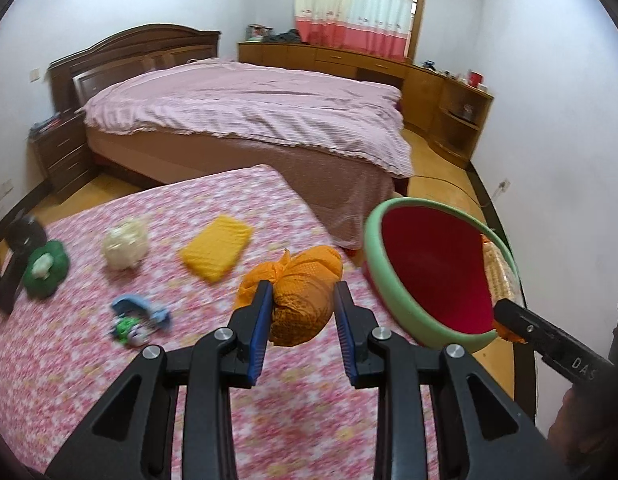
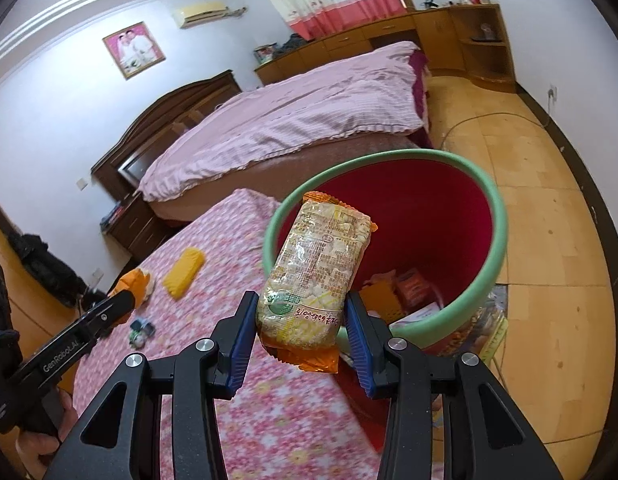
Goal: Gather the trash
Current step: 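Carry the orange bag and bread over the red bin and open both tools, then move both tools back over the bed toward the small green bottle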
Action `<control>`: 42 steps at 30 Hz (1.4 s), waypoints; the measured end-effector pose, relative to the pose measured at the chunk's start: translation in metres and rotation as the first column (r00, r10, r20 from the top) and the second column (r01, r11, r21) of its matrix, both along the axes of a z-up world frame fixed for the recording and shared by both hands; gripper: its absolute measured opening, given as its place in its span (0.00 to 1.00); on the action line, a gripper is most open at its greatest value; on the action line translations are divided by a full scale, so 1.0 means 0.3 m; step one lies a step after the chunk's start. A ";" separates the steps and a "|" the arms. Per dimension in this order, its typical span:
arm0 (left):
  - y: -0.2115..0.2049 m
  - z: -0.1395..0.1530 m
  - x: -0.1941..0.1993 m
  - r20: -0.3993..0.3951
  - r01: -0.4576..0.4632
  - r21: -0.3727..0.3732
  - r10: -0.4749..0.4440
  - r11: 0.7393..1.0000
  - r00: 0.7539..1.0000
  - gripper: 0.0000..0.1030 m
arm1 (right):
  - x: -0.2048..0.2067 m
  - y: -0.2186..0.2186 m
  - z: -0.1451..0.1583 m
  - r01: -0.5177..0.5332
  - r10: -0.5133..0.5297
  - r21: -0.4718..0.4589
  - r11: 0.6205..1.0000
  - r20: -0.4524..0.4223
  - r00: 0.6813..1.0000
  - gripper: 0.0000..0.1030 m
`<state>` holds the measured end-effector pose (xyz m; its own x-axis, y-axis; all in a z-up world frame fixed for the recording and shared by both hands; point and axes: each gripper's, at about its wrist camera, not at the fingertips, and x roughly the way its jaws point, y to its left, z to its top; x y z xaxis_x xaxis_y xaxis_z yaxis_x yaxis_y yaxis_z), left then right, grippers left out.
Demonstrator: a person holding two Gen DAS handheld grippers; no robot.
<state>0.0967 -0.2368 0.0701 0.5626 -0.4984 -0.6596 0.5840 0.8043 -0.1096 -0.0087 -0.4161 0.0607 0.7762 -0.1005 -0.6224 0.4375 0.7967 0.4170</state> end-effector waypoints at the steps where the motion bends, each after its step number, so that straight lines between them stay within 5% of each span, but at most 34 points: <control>1: -0.015 0.000 0.000 0.000 0.009 0.000 -0.009 1.000 1.000 0.30 | -0.002 -0.011 -0.002 0.006 -0.006 0.002 1.000 -0.001 1.000 0.43; 23: -0.376 -0.088 -0.019 -0.066 0.277 -0.052 -0.280 0.959 0.958 0.30 | 0.008 -0.160 -0.095 0.092 -0.090 0.039 0.995 -0.045 0.995 0.43; 30: -0.407 -0.113 -0.018 -0.077 0.277 -0.043 -0.280 0.960 0.957 0.43 | 0.023 -0.187 -0.124 0.092 -0.089 0.061 0.994 -0.048 0.995 0.45; 42: -0.385 -0.130 0.014 -0.095 0.228 -0.033 -0.230 0.973 0.968 0.45 | 0.009 -0.202 -0.127 0.108 -0.105 0.075 0.991 -0.043 0.994 0.46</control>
